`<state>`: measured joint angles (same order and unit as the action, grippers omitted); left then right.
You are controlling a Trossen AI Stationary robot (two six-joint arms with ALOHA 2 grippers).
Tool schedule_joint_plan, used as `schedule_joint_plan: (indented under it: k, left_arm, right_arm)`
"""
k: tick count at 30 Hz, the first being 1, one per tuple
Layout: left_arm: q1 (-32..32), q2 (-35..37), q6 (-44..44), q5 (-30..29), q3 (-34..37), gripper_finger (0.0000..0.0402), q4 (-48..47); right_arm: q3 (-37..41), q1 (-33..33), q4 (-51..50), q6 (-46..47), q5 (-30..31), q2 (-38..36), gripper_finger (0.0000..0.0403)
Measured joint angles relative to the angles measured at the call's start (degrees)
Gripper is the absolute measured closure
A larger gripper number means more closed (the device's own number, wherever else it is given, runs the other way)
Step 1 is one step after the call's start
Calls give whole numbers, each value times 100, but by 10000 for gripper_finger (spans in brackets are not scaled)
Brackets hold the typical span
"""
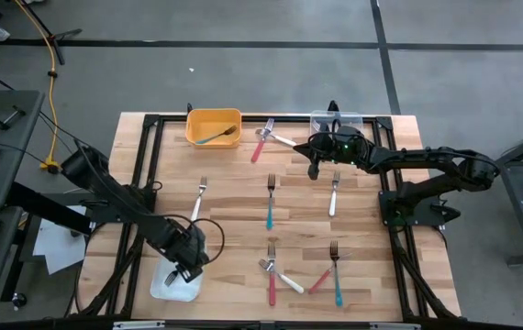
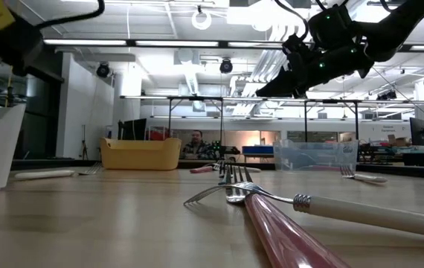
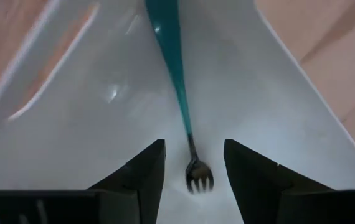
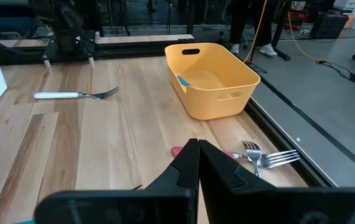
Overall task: Sort silverware by color (type)
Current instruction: Put the blue fork into the yellow bin
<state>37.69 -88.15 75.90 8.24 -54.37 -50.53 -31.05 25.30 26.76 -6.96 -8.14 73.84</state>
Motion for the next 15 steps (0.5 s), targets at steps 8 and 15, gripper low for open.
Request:
schedule_joint_plan:
  k: [8, 15]
  left_arm:
    - [-2, -19, 205, 193, 627, 243, 664]
    - [-2, -19, 146, 220, 777, 243, 857]
  right_arm:
    - [1, 0, 5, 2, 0, 0, 402]
    - [0, 0, 5, 2, 0, 0, 402]
